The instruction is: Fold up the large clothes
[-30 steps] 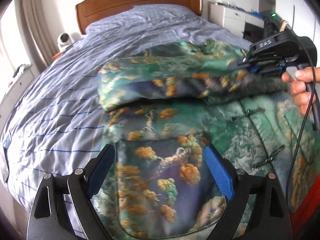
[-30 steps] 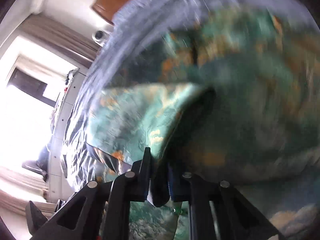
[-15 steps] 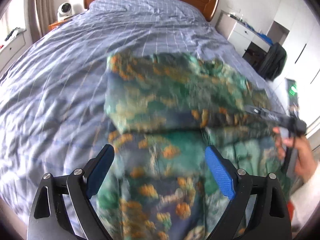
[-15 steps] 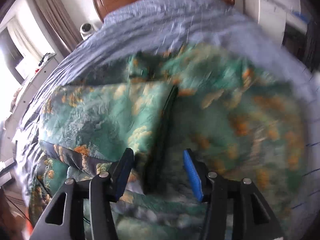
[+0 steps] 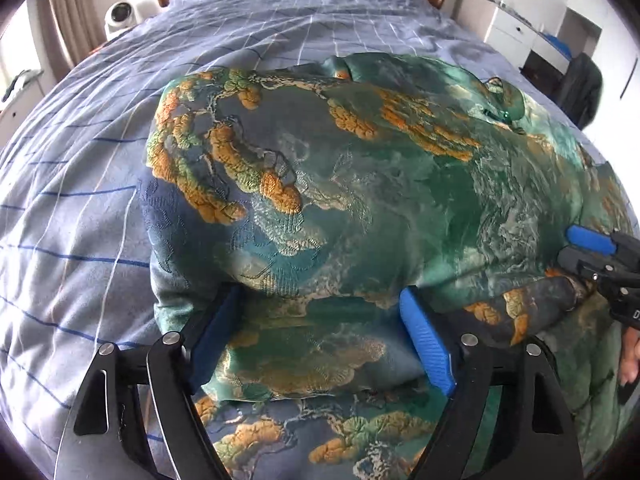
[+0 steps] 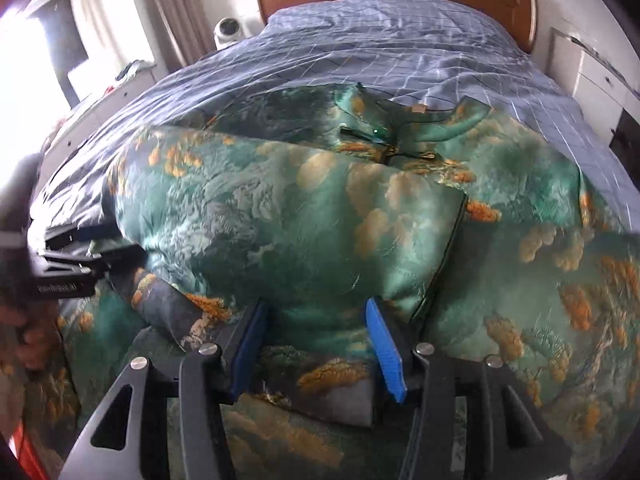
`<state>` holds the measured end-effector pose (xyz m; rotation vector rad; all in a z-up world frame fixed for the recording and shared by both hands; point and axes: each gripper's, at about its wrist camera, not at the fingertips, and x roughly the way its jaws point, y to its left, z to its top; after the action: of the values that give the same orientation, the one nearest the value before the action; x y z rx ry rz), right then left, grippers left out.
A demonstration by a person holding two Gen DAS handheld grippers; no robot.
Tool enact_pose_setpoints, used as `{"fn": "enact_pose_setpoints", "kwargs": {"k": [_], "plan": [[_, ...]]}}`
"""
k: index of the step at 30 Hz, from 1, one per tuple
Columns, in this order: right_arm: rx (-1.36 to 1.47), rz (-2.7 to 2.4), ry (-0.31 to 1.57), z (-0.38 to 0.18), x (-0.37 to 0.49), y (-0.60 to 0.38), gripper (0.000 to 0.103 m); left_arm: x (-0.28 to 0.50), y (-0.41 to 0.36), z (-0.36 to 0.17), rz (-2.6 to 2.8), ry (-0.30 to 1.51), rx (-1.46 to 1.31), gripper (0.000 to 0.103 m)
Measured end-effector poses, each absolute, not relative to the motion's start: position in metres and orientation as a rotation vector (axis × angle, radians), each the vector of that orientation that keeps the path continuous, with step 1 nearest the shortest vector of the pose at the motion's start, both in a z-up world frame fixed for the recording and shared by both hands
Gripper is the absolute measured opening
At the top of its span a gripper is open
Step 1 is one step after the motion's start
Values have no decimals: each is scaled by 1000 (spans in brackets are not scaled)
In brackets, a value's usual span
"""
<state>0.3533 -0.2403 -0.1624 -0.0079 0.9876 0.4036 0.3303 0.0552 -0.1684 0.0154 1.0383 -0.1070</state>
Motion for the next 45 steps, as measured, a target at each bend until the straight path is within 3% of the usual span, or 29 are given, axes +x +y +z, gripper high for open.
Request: {"fn": "enact_pose_setpoints", "kwargs": {"k": [6, 11, 17, 21, 28, 43, 45], "plan": [[6, 408, 983, -166, 353, -244, 52, 335, 51, -139, -111, 1067, 42, 83], [2, 404, 978, -166, 351, -243, 52, 372, 52, -103, -123, 991, -25, 86], [15, 411, 981, -168, 351, -244, 52, 436, 62, -144, -27, 1012, -113, 86], [22, 418, 981, -170, 353, -244, 52, 450, 76, -177, -29, 1055, -195, 93], [22, 414, 955, -175, 351, -244, 52, 433, 71, -169, -40, 1022, -147, 93], [-20, 365, 951, -159, 344, -241, 53, 294, 54, -138, -120, 962, 23, 98], [-28, 344, 928, -144, 331, -243, 59, 272, 56, -127, -129, 942, 26, 98]]}}
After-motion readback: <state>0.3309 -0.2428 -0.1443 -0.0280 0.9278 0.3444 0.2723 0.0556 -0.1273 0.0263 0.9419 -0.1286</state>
